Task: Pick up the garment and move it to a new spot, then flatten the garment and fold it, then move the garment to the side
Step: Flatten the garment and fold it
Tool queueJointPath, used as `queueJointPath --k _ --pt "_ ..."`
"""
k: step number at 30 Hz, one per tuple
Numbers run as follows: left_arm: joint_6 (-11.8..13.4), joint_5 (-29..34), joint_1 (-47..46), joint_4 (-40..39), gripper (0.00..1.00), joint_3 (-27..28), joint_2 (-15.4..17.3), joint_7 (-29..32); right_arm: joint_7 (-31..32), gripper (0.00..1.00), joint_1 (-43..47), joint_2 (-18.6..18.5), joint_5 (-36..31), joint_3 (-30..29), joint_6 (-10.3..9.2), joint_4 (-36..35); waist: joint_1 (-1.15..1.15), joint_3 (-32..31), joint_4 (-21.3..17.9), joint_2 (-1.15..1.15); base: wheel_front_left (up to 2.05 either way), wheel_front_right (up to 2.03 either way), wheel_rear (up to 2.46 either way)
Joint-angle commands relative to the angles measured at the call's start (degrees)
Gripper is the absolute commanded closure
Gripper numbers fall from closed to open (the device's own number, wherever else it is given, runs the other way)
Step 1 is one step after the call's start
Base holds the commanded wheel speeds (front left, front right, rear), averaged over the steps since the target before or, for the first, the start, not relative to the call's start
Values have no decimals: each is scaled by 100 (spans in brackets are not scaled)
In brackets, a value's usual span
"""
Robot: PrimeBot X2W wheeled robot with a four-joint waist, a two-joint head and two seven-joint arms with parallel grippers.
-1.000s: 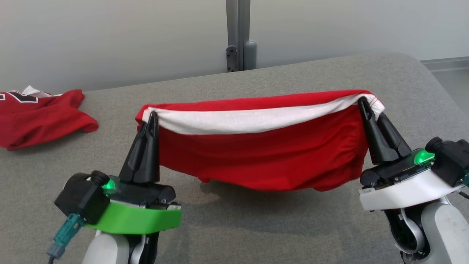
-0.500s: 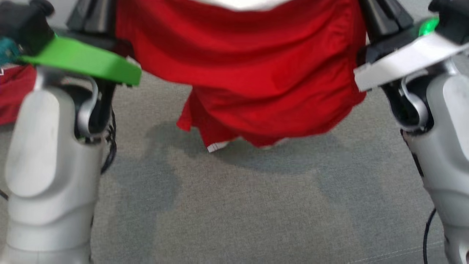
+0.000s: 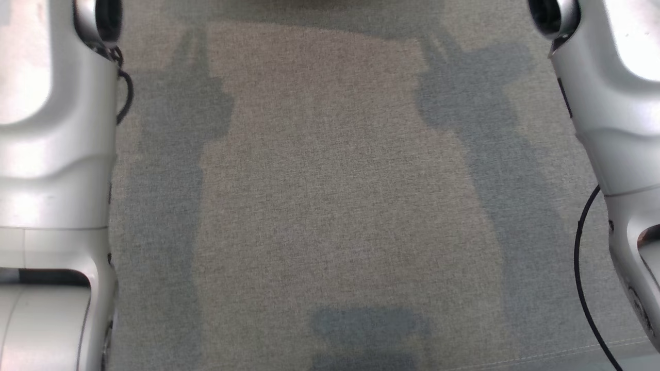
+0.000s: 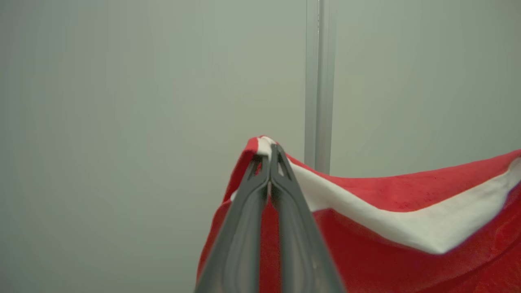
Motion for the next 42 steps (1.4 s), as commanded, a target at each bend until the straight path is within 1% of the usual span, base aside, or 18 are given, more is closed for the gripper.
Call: queueJointPath --k 1,5,9,14,16,21,24,26,32,37,42 --pt "-36 -39 223 143 100 -23 -61 -52 -33 100 198 3 -19 -18 0 36 -2 478 302 0 0 0 0" --pt "-87 -196 633 381 100 -91 -199 -133 -37 100 864 20 120 41 0 -69 -2 650 408 0 0 0 0" --pt "-133 -402 1297 -105 100 39 -222 -127 -39 100 1580 30 408 141 0 -528 -2 657 383 0 0 0 0" --pt "-141 -602 2271 -764 100 230 -109 -129 -39 100 2454 -40 627 107 0 -1220 -2 477 333 0 0 0 0" --pt "-142 -680 2708 -1031 100 249 -64 -126 -39 100 2817 -51 635 4 0 -1495 -2 374 325 0 0 0 0" --pt "-140 -691 3654 -1746 100 47 54 -124 -37 100 3578 -128 535 -99 0 -2116 -2 73 343 0 0 0 0" --pt "-141 -852 4272 -2198 100 22 -29 -123 -36 100 4055 -165 477 -154 0 -2432 -2 -147 389 0 0 0 0" --pt "-141 -883 4663 -2474 100 -28 -29 -124 -36 100 4367 -179 445 -184 0 -2619 -2 -318 431 0 0 0 0" --pt "-141 -803 5877 -3214 100 -72 -66 -124 -36 100 5378 -163 477 -282 0 -3055 -2 -828 572 0 0 0 0" --pt "-142 -743 6713 -3708 100 56 -155 -124 -36 100 6187 -118 483 -437 0 -3409 -2 -1174 641 0 0 0 0" --pt "-129 -647 7406 -4098 100 188 -235 -124 -36 100 6913 -119 445 -459 0 -3721 -2 -1446 618 0 0 0 0"
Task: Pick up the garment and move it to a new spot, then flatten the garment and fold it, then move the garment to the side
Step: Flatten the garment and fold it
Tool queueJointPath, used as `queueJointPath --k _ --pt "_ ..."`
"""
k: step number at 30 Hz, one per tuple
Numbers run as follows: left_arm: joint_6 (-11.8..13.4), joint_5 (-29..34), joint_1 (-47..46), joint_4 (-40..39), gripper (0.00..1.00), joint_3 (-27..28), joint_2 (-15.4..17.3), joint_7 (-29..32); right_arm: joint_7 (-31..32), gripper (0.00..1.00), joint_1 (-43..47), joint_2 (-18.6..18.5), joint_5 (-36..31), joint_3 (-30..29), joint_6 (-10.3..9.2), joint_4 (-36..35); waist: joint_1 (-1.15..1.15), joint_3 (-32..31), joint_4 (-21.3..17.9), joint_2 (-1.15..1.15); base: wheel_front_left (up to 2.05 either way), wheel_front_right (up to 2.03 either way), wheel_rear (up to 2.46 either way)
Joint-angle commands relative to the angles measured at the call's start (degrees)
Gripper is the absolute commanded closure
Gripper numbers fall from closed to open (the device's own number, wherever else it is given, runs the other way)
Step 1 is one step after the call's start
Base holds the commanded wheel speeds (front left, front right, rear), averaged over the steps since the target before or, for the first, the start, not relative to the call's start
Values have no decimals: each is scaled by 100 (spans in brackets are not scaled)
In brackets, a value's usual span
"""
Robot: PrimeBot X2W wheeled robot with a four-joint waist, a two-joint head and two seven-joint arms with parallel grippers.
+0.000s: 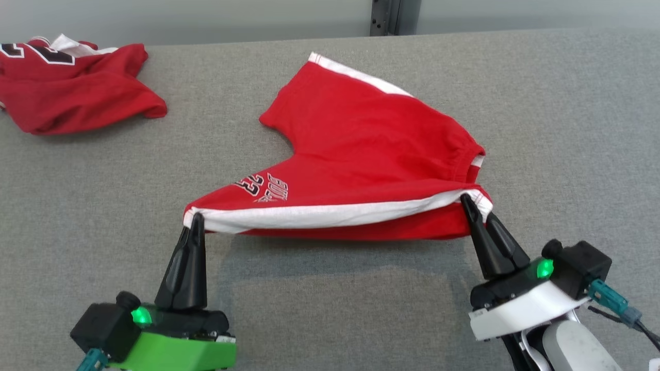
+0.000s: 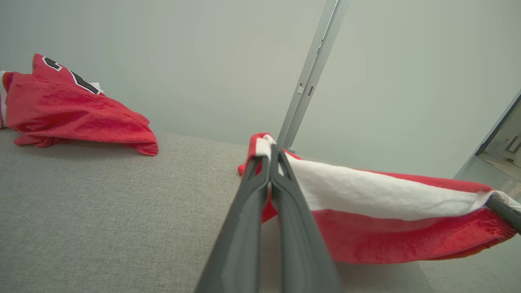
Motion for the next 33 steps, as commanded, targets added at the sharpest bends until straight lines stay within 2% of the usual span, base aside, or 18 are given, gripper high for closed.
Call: queueJointPath --k 1,11,17,23,33 --pt "13 72 214 -92 100 46 -23 -4 -19 100 205 -13 -16 -4 0 -105 0 -264 23 0 0 0 0" --pt "85 118 1296 -797 100 163 -129 -4 -18 100 1120 -337 58 257 0 -796 0 -368 -243 0 0 0 0" --pt "80 84 1305 -704 100 78 -130 -2 -19 100 1180 -444 256 418 0 -692 0 -290 -348 0 0 0 0" --pt "37 180 477 -18 100 -105 18 6 -19 100 803 -268 342 441 0 -133 0 -154 -400 0 0 0 0" --pt "-3 325 -1965 2066 100 -353 223 5 -19 100 82 559 178 -127 0 697 0 419 -641 0 0 0 0"
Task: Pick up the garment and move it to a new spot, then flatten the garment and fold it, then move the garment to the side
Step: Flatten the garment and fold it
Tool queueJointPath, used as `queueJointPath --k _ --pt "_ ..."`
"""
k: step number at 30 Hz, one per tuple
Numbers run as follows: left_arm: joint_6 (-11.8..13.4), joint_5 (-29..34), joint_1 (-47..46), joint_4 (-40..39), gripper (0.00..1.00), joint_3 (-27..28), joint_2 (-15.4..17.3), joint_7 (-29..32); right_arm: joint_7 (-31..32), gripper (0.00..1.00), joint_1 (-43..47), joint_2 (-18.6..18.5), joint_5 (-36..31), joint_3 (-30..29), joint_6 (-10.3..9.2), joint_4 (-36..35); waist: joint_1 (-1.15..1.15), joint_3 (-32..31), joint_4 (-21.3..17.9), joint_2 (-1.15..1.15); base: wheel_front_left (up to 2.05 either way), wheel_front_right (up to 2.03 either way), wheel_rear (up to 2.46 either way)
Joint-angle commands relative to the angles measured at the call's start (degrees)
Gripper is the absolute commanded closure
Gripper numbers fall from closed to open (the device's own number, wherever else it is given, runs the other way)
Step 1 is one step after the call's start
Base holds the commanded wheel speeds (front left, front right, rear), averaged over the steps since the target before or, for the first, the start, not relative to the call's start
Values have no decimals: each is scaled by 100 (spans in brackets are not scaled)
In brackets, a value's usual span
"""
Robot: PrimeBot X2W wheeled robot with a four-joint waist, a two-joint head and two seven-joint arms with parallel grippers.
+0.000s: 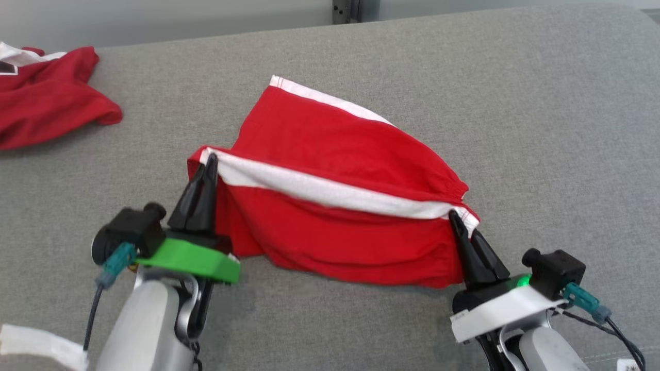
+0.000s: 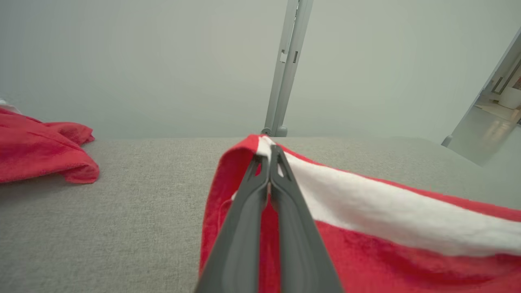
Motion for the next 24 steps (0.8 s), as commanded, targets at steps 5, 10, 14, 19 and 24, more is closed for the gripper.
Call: queueJointPath --k 5,10,14,19,24 --pt "-21 102 -1262 1132 100 -157 102 5 -17 100 -617 184 -108 -120 0 444 0 640 -350 0 0 0 0" --pt "-20 200 -2161 2025 100 -362 72 -1 -18 100 -928 233 -77 -219 0 551 0 982 -490 0 0 0 0" --pt "-22 255 -2690 2508 100 -418 79 -3 -18 100 -1097 240 106 -152 1 526 0 1164 -603 0 0 0 0" --pt "-22 382 -3164 3020 100 -441 75 -4 -18 100 -1298 239 190 -33 1 589 0 1300 -713 0 0 0 0" --pt "-22 505 -3506 3501 100 -523 75 -5 -17 100 -1468 240 244 56 0 676 0 1362 -793 0 0 0 0"
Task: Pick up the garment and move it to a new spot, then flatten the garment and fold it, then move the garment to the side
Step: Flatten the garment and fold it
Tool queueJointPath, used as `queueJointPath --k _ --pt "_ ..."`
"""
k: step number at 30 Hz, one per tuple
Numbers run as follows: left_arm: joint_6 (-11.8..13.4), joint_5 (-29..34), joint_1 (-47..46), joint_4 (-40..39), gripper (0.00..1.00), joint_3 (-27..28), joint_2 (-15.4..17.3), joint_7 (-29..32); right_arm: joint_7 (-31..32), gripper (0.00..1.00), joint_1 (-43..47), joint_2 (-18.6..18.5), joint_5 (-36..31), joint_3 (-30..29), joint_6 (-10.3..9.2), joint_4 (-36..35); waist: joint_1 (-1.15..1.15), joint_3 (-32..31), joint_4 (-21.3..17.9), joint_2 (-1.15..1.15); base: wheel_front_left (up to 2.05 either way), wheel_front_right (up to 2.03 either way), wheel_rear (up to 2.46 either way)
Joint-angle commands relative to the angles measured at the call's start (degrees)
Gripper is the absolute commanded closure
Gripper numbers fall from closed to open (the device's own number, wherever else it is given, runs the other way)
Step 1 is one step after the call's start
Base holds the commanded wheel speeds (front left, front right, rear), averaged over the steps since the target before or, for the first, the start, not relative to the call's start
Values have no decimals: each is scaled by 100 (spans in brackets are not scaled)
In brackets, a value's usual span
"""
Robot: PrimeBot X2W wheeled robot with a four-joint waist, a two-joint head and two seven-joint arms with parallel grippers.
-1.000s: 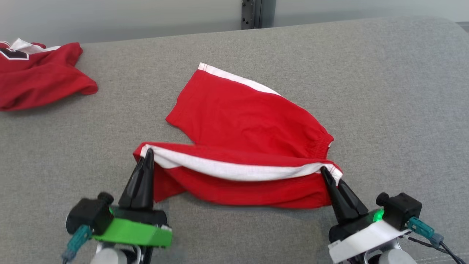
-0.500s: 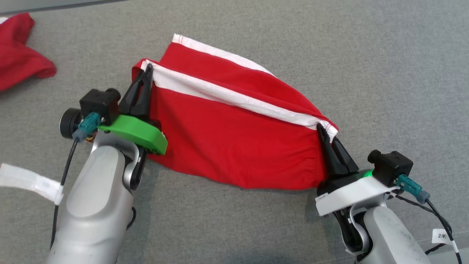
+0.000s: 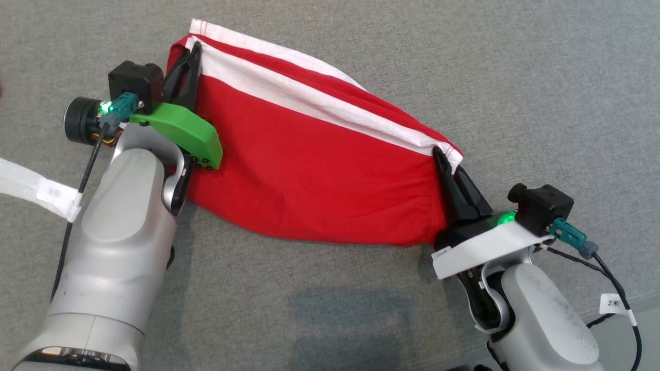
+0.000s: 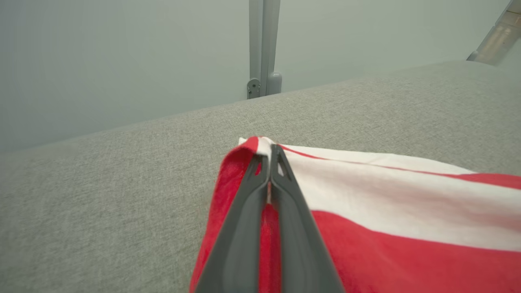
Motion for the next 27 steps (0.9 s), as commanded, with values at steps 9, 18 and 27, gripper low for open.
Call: queueJointPath --k 9,18,27 --pt "-7 127 -636 748 100 -77 -30 -4 -19 69 -273 -5 81 108 1 33 0 101 -155 0 0 0 0" --pt "35 91 -947 1118 0 -47 -89 -6 -19 0 -291 -6 -21 112 1 -59 0 57 -244 0 0 0 0" --pt "9 2 -591 960 0 -89 -194 -5 -19 0 1 -6 -288 -214 1 -165 0 -236 -62 0 0 0 0"
